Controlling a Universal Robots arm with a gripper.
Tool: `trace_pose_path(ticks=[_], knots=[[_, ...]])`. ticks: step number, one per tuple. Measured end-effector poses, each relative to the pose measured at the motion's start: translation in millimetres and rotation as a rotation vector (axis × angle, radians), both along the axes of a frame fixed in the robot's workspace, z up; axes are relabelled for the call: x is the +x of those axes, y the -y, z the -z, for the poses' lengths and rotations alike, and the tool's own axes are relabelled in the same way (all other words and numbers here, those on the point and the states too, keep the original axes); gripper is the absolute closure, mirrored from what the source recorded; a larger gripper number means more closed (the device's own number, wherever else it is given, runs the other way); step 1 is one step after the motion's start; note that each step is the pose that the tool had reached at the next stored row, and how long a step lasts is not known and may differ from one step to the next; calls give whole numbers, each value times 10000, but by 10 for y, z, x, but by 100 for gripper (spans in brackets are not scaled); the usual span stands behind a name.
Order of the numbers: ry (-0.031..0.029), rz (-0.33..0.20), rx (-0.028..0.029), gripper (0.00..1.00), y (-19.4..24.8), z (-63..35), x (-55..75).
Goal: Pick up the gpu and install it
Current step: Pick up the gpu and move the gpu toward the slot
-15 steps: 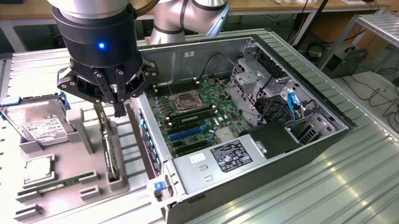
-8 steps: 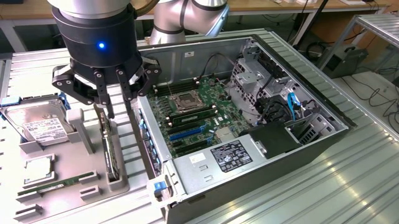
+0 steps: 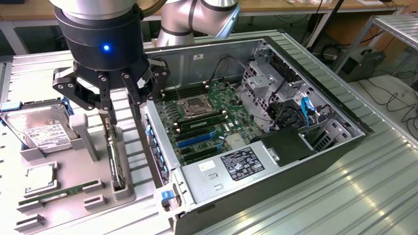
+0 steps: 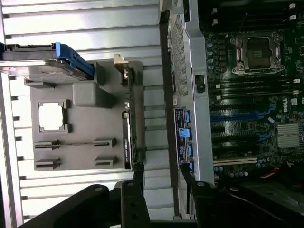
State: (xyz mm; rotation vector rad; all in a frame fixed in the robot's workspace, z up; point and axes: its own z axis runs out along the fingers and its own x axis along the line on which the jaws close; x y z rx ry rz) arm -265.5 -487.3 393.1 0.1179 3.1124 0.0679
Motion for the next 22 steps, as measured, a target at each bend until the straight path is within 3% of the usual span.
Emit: trace_pose_path(ticks=[22], knots=[[-1,1,0,58,-5,64,-73]])
